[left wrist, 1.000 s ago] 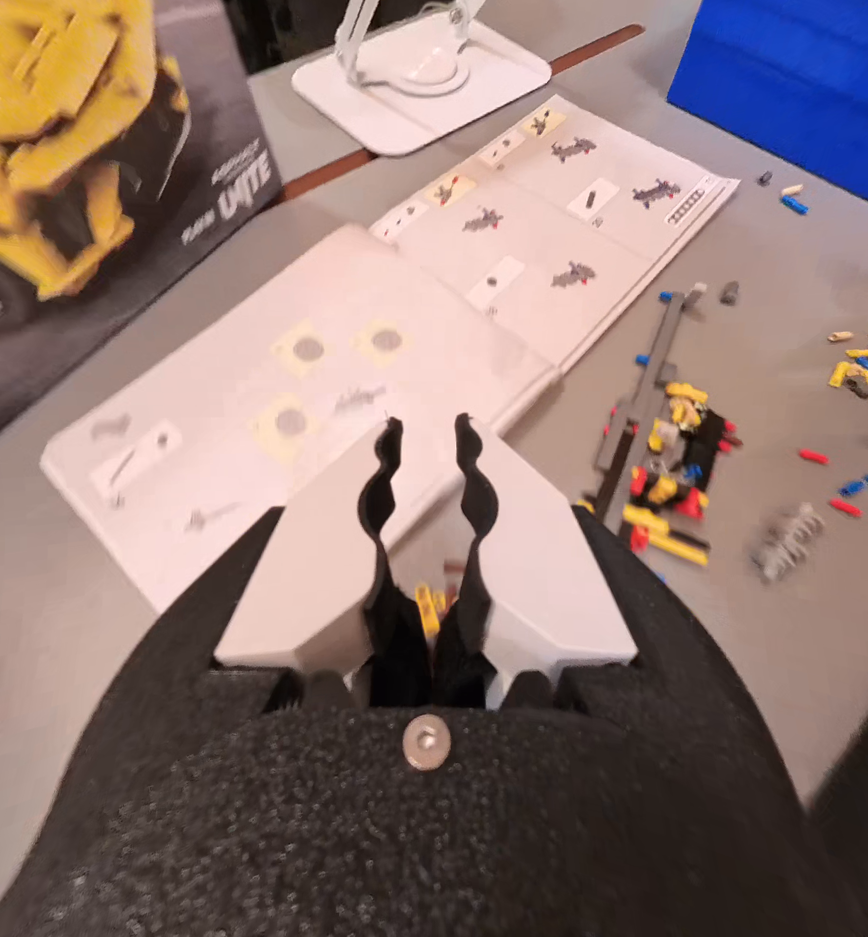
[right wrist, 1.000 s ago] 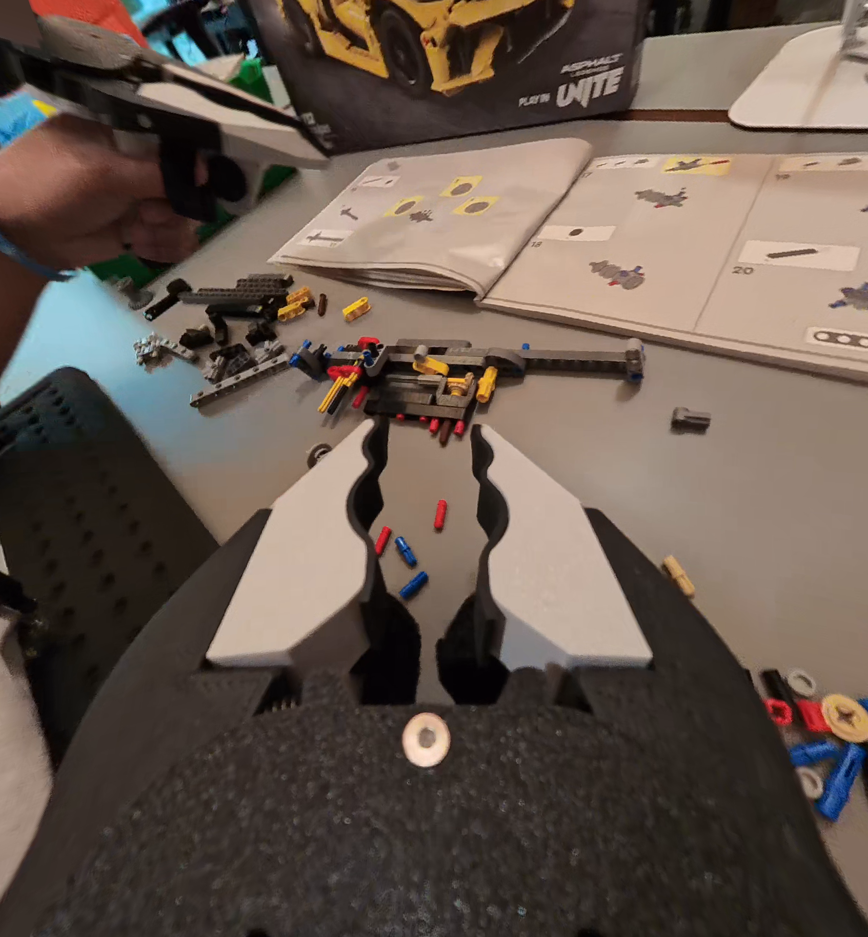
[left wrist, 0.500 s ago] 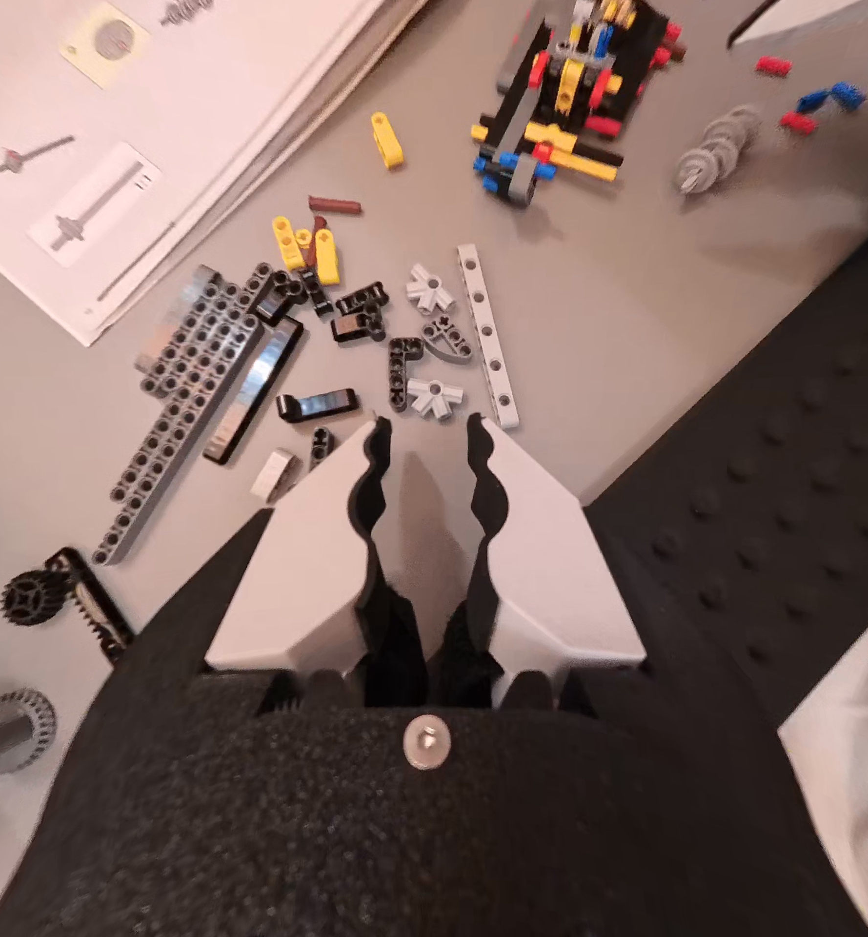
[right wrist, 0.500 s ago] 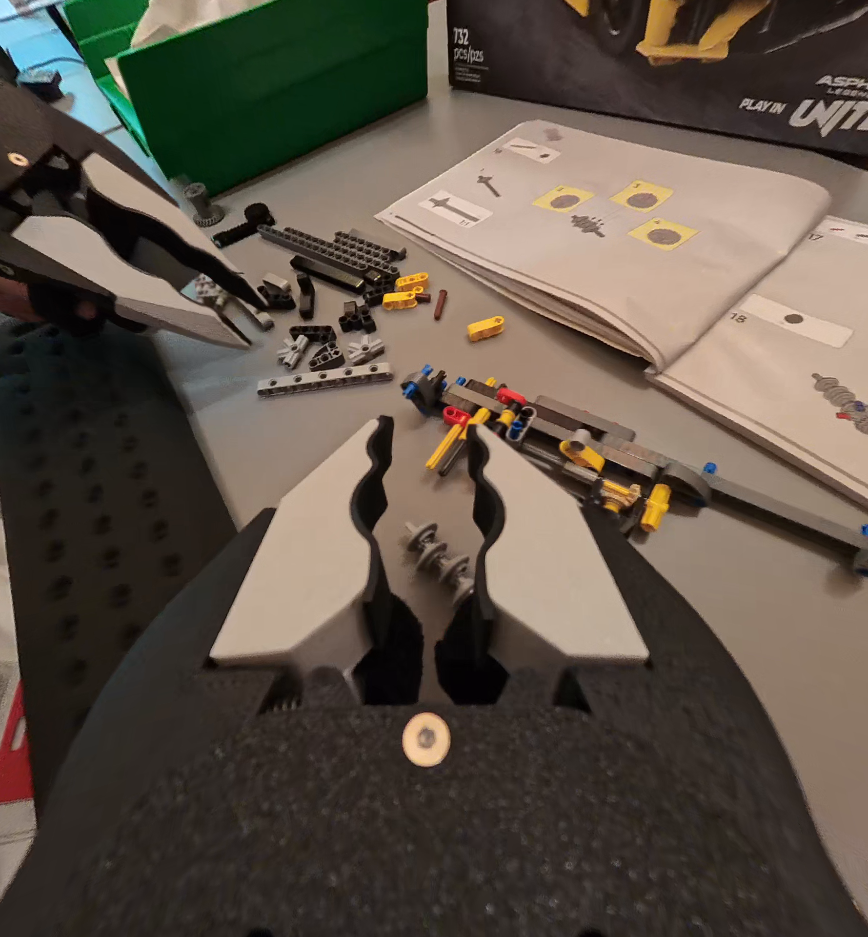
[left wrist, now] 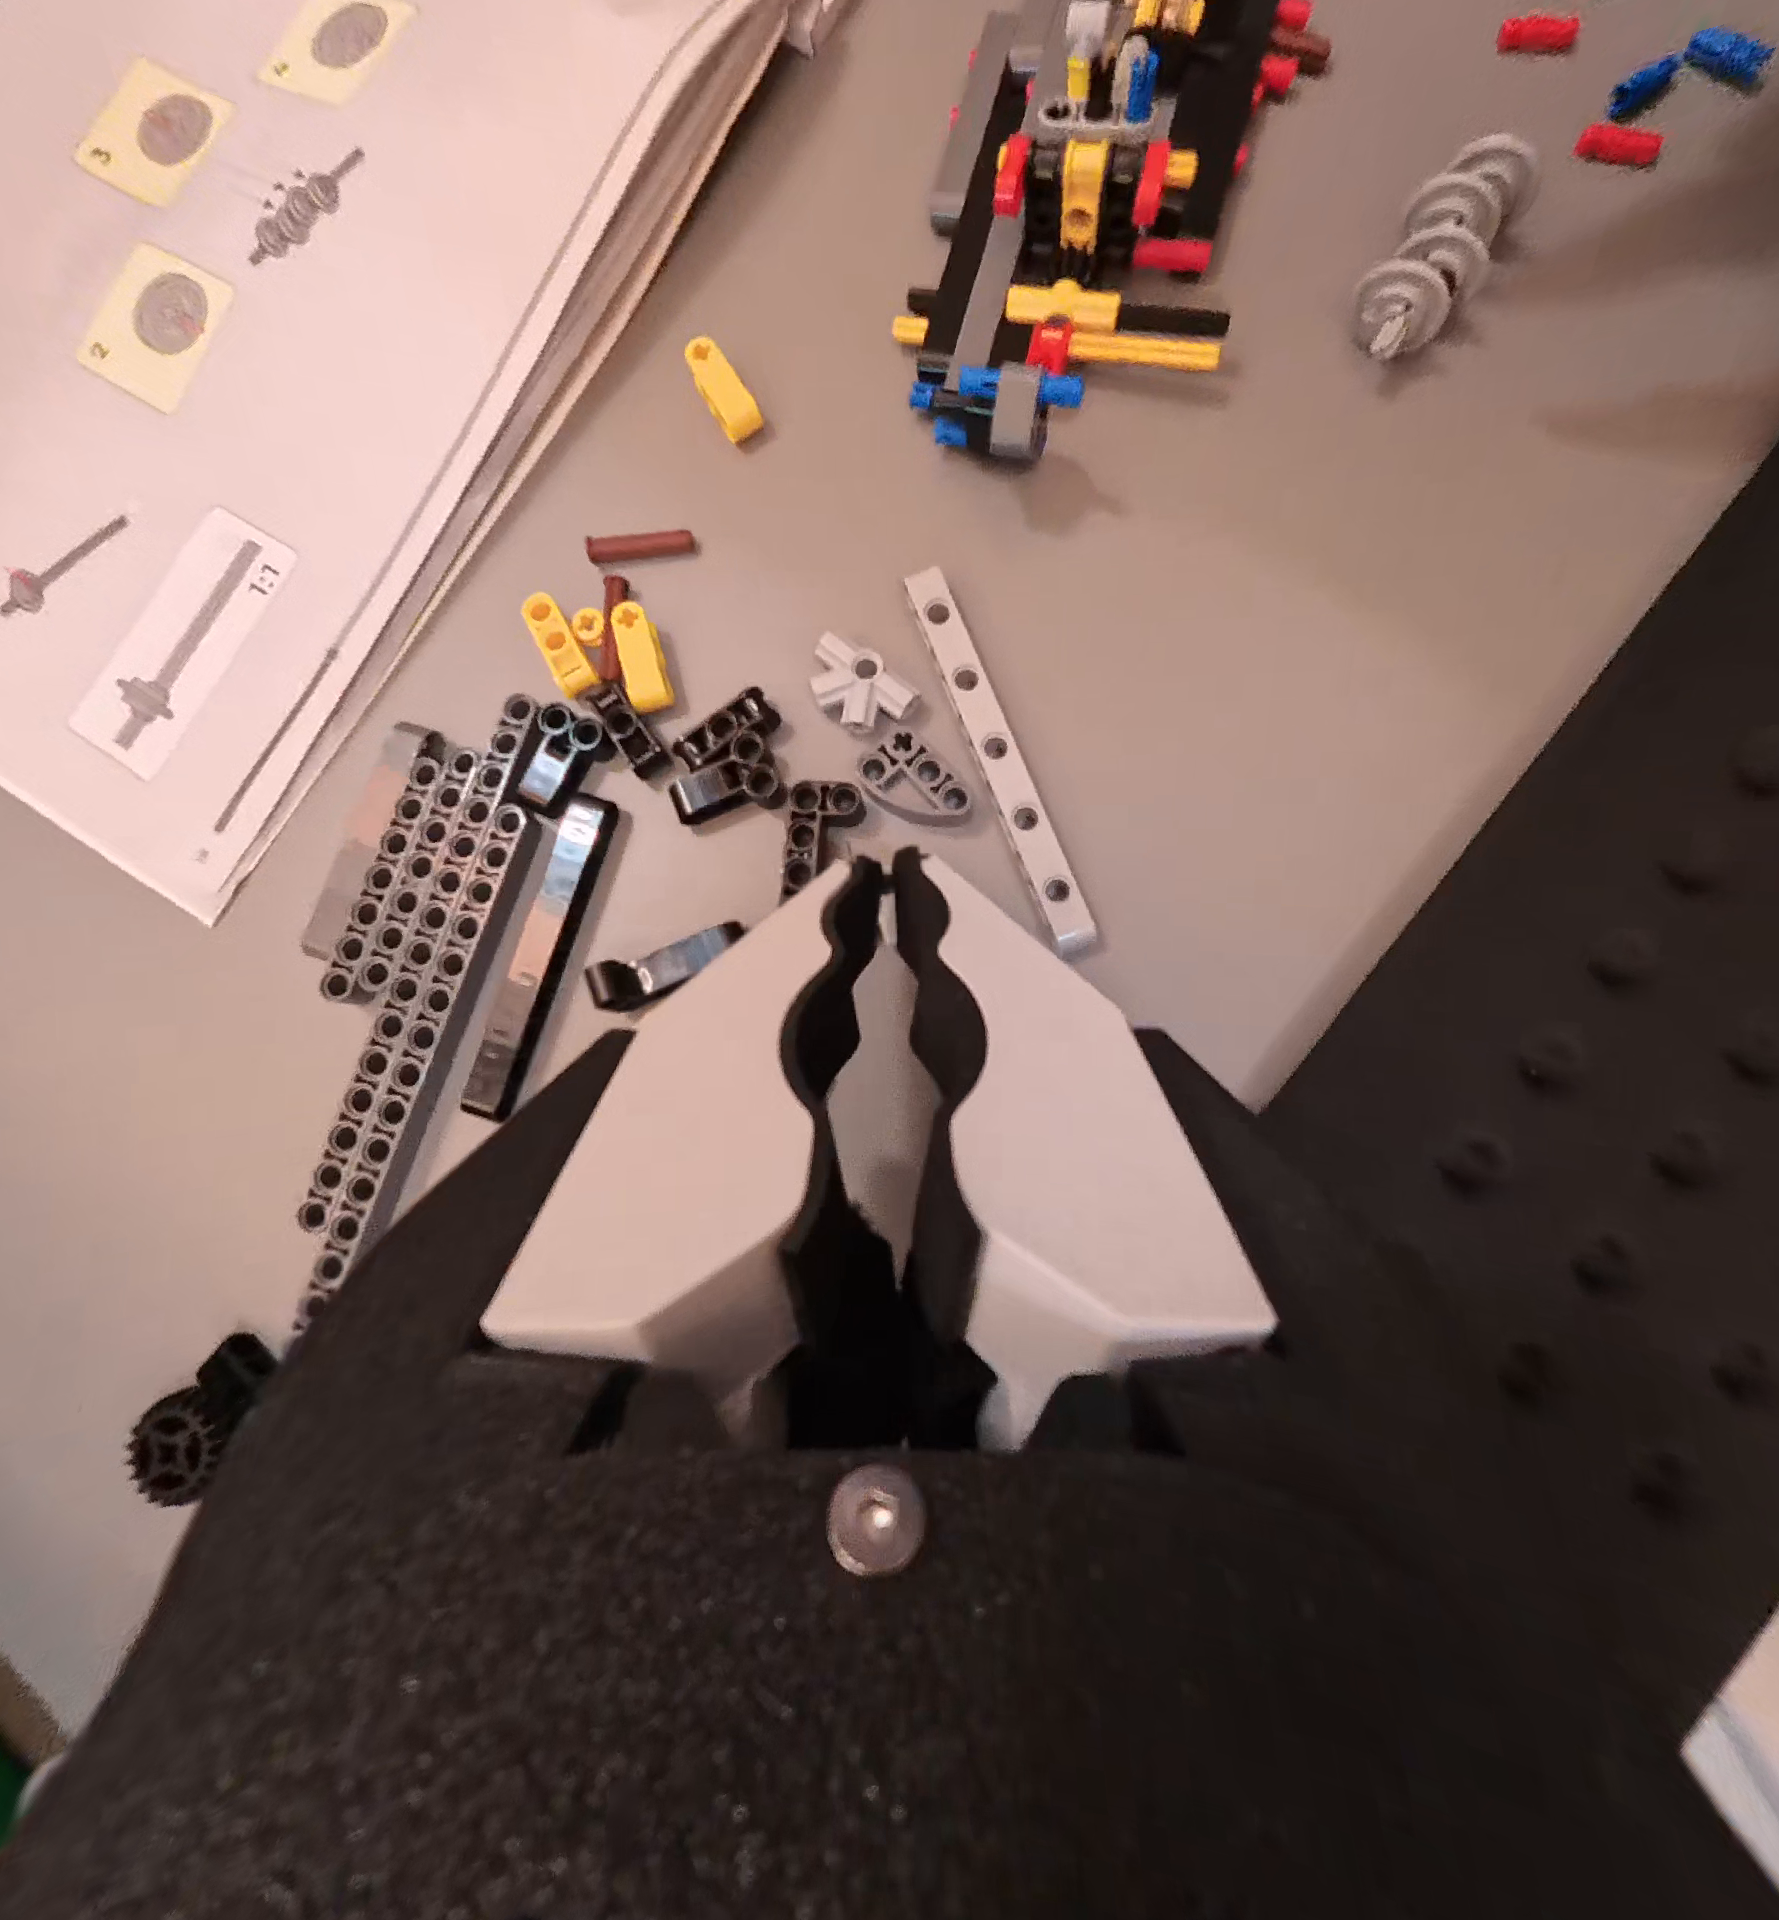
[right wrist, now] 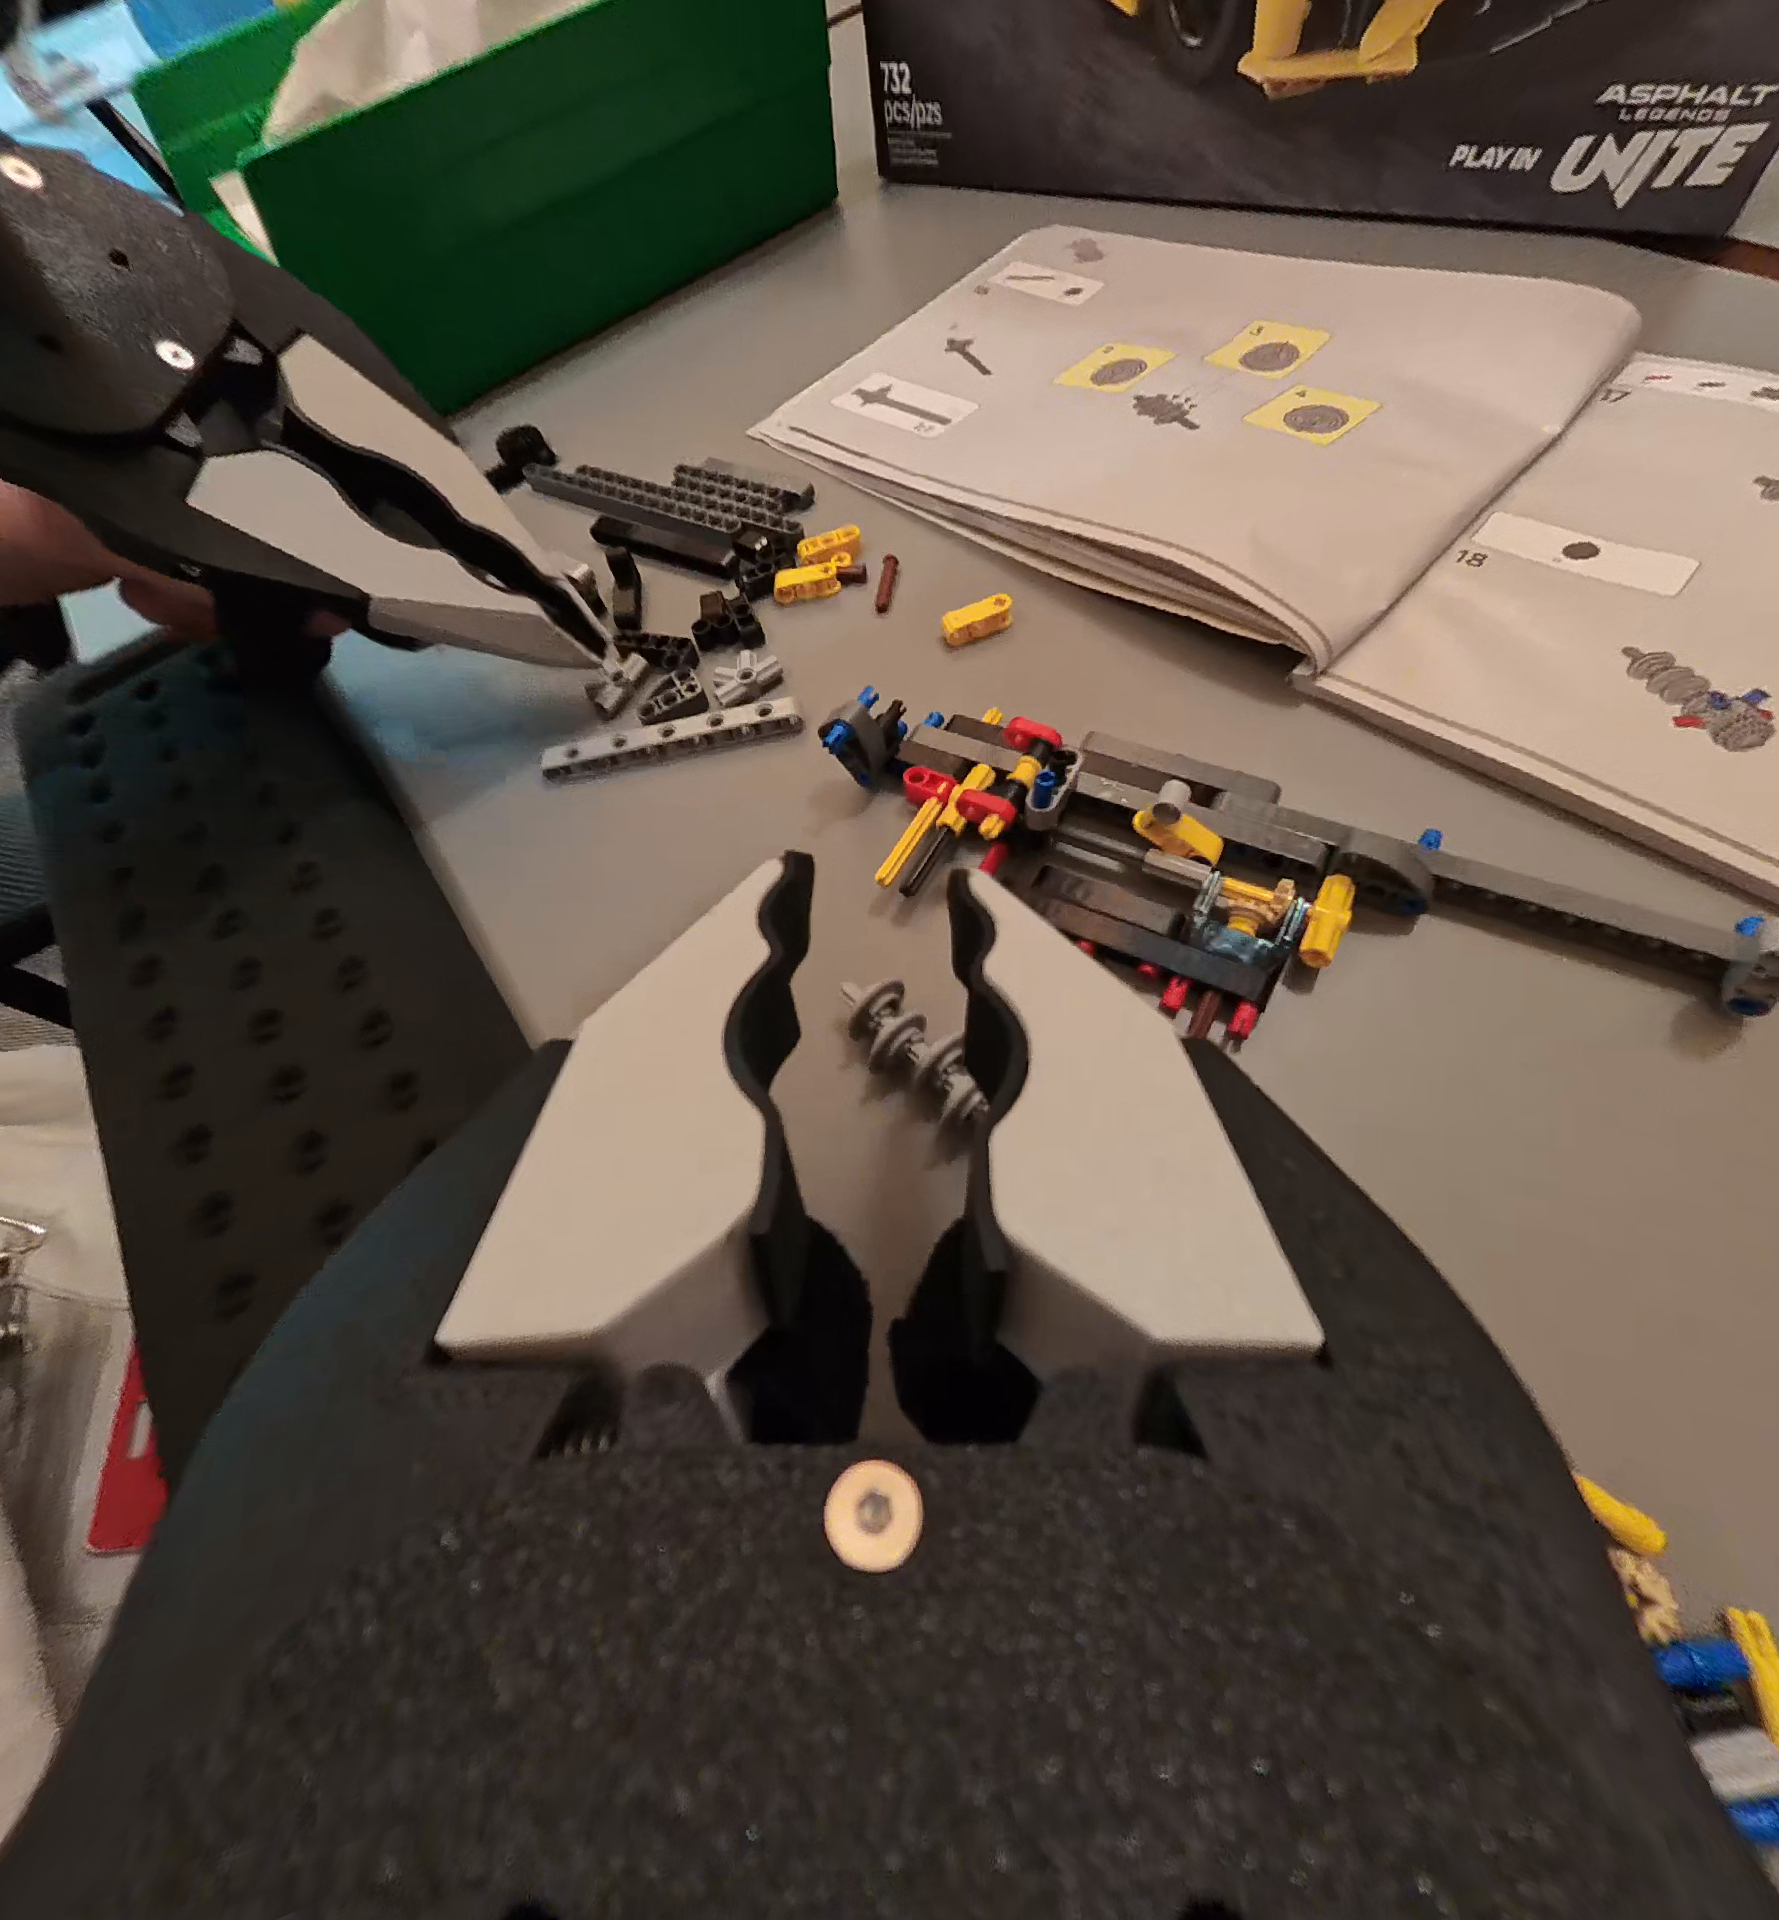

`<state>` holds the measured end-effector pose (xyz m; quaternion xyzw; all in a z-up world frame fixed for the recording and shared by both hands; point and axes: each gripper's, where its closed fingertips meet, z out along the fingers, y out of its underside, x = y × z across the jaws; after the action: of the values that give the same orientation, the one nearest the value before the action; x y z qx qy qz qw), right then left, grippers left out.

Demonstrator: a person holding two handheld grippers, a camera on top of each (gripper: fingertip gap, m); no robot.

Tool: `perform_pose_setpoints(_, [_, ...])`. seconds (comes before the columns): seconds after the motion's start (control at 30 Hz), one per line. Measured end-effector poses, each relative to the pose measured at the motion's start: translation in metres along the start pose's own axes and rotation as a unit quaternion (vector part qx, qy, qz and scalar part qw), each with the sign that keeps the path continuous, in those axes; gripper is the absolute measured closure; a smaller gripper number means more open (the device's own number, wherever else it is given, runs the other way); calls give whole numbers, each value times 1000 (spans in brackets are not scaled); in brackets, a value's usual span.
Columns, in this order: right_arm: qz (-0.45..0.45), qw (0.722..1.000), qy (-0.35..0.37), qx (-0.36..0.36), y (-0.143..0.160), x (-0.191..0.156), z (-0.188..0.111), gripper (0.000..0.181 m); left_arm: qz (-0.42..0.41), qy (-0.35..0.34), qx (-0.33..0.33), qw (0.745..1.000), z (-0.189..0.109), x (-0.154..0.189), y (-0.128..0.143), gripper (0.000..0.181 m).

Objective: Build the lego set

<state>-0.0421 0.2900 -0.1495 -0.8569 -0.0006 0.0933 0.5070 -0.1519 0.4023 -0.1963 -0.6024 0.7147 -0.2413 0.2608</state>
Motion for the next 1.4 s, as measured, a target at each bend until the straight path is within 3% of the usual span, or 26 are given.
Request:
perform_pose_setpoints(0.13, [11, 1000, -20, -1, -4, 2, 0, 155, 15, 28, -21, 999, -7, 2, 5, 174])
perform_pose_setpoints(0.23, [10, 1000, -16, -2, -3, 6, -1, 155, 25, 17, -38, 999, -5, -3, 11, 153])
perform_pose_setpoints(0.33, [16, 1000, -21, -3, 0, 7, -1, 155, 28, 30, -48, 998, 1, 0, 14, 150])
perform_pose_setpoints(0.57, [22, 999, -26, -4, 2, 8, 2, 156, 31, 22, -53, 998, 5, -4, 11, 158])
perform_pose_setpoints(0.87, [21, 999, -33, -14, 1, 11, 10, 156, 25, 3, -57, 998, 3, -6, 11, 152])
perform_pose_setpoints(1.07, [11, 999, -35, -19, 0, 11, 13, 156, -7, -1, -56, 998, 8, -13, 9, 162])
perform_pose_setpoints(1.2, [16, 999, -40, -20, 1, 10, 15, 156, 14, -6, -59, 998, 6, -11, 10, 170])
perform_pose_setpoints(1.4, [10, 998, -50, -21, 0, 6, 20, 156, 13, -7, -55, 998, 4, -9, 10, 170])
